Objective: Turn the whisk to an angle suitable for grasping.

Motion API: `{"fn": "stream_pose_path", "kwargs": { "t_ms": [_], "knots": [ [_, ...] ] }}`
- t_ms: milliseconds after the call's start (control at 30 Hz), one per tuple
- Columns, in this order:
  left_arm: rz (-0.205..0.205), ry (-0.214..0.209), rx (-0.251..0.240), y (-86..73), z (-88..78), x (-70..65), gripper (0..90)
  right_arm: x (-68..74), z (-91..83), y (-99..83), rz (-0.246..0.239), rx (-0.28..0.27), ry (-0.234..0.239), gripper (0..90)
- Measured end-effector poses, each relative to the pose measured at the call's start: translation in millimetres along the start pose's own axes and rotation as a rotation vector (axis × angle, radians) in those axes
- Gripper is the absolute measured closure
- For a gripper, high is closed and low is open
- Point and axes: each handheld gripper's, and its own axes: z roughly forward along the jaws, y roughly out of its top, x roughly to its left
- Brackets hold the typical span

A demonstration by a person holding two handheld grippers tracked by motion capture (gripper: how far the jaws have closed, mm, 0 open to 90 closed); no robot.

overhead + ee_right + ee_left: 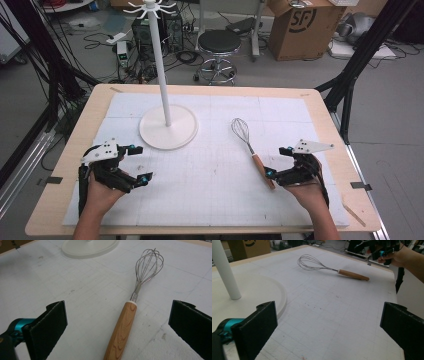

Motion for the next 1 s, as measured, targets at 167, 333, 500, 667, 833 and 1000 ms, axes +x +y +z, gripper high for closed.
{"fn": "stream_pose_path", "kwargs": {
  "t_ms": [167,333,500,667,833,1000],
  "knots": [
    [-0.004,0.002,0.007,-2.9,0.1,-0.3,1.6,-1.4,2.1,0.9,0.006,0.004,-0.011,0.8],
    [-0.008,0.009,0.000,-2.9,-2.5,0.3,1.6,-1.2,6.0,1.9,0.007,0.022,-0.025,0.8],
    [-0.005,0.014,-0.001,-3.5,-3.7,-0.2,1.6,-4.4,12.9,5.7,0.032,0.046,-0.042,0.8],
    [-0.006,0.013,0.001,-3.5,-3.3,-0.6,1.6,-5.9,26.7,9.6,0.029,0.095,-0.051,0.9],
    [-0.001,0.010,0.005,-4.2,-3.2,-0.9,1.6,-10.4,41.3,12.5,0.033,0.139,-0.057,1.1],
    [0.006,0.011,0.009,-4.2,-2.8,-1.5,1.6,-17.0,56.7,13.9,0.053,0.191,-0.072,4.6]
  ]
}}
